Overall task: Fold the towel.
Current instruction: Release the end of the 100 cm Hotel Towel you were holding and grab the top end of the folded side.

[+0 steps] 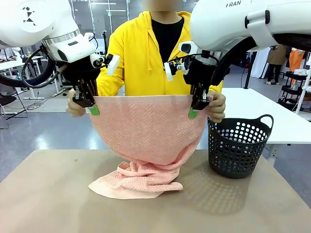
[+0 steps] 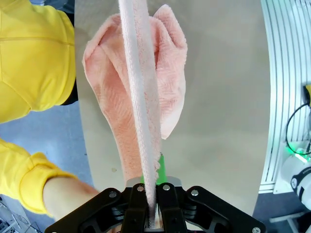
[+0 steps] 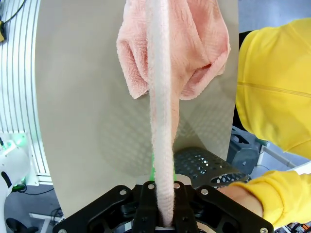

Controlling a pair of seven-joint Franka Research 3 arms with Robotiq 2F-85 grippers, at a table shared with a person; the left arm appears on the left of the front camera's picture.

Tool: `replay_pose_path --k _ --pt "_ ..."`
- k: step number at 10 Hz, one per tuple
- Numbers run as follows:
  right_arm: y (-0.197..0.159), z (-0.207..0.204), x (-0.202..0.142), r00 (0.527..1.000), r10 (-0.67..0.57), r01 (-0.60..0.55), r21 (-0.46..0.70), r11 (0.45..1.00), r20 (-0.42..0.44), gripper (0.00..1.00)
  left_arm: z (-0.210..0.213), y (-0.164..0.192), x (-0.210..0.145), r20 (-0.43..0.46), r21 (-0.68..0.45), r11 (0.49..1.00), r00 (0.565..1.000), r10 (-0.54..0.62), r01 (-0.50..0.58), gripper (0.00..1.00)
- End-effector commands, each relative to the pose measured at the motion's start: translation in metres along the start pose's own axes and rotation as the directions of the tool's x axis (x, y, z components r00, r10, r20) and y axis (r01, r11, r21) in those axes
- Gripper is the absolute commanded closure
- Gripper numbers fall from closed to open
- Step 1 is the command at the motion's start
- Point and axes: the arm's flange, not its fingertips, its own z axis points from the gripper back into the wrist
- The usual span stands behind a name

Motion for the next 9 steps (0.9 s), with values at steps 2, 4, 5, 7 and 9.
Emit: replay_pose_path --k 2,4,5,7,9 --pt "-0.0001 -0.0002 -0.0003 1.000 0.000 0.000 0.000 1.000 -0.002 1.00 0.0002 0.0005 -0.0011 0.000 0.001 1.000 1.000 0.001 -0.001 1.00" --pt "-0.0001 -0.0002 -0.0003 1.000 0.000 0.000 0.000 1.000 -0.002 1.00 0.0002 0.0005 -0.0011 0.000 0.001 1.000 1.000 0.001 -0.001 1.00" --pt "-0.0001 -0.0002 -0.0003 1.000 0.000 0.000 0.000 1.000 -0.002 1.00 0.0002 0.0005 -0.0011 0.000 0.001 1.000 1.000 0.001 -0.001 1.00" --pt "-0.0001 -0.0002 -0.0003 1.000 0.000 0.000 0.000 1.000 -0.002 1.00 0.0002 0.0005 -0.0011 0.000 0.001 1.000 1.000 0.001 -0.001 1.00" --pt "-0.0001 -0.0002 -0.0003 1.000 0.000 0.000 0.000 1.000 -0.002 1.00 0.0002 0.0005 -0.0011 0.000 0.001 1.000 1.000 0.001 -0.001 1.00"
